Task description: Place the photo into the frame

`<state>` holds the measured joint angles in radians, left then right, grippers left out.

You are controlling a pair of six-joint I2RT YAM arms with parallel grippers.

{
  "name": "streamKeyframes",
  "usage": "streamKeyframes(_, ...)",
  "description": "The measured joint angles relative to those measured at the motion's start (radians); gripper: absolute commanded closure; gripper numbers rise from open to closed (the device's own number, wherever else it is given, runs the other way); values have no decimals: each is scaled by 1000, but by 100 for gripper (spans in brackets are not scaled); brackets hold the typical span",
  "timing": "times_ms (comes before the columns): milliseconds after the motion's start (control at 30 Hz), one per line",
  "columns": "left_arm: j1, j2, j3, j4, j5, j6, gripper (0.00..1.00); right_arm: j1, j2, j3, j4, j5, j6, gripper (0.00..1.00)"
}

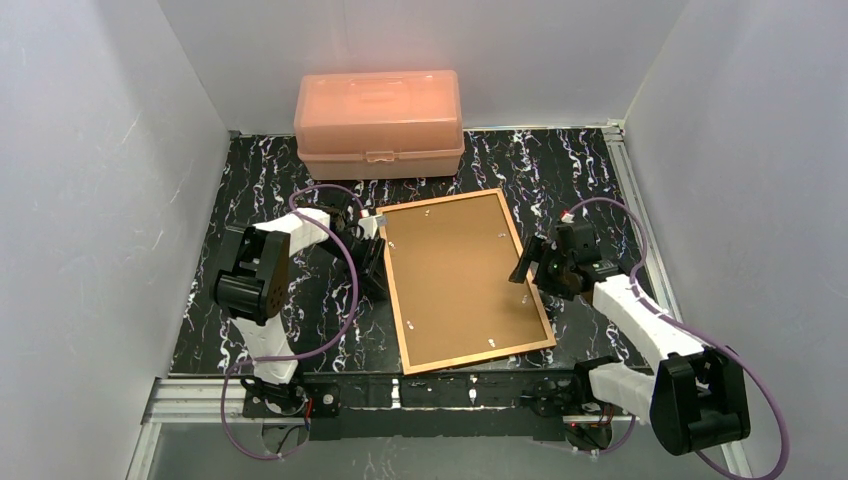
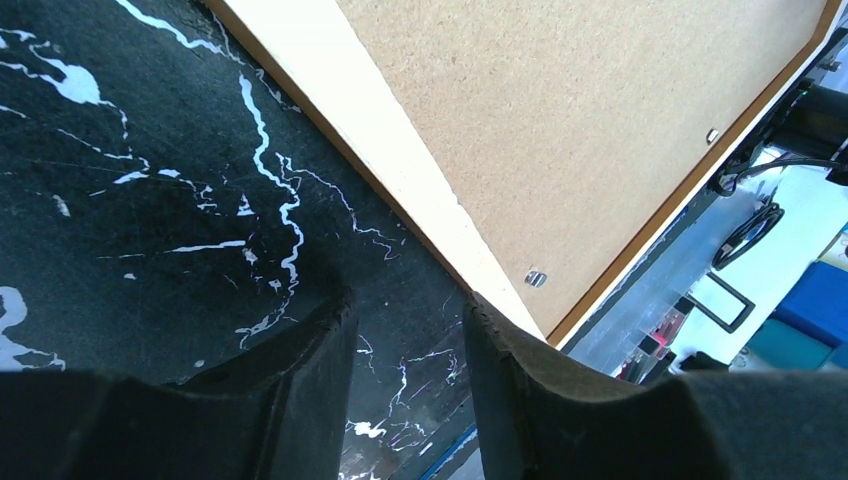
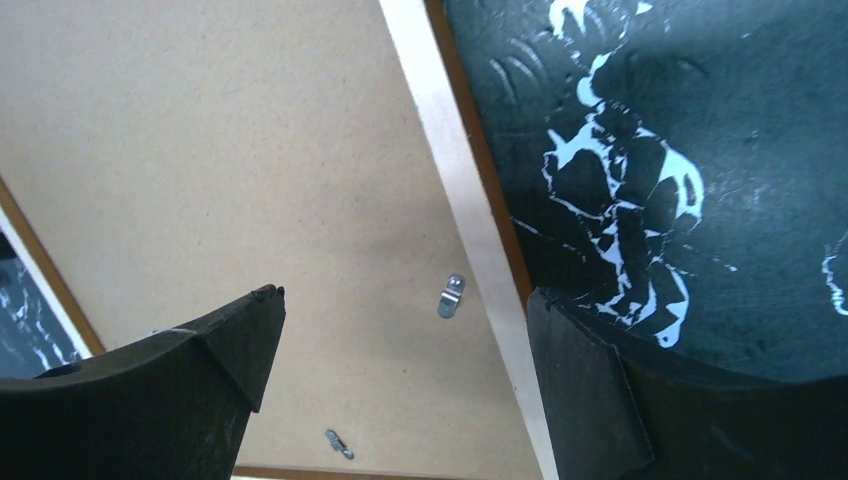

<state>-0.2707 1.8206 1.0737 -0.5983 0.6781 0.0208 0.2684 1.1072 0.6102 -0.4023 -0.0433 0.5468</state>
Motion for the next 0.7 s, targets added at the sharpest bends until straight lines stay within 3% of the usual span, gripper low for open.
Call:
streamKeyframes(433, 0, -1, -33, 69, 14, -42, 69, -1, -109, -98, -3, -134, 56, 1)
streamKeyframes(700, 0, -3, -33, 78, 18, -58, 77, -1, -130, -15, -124, -109, 52, 1)
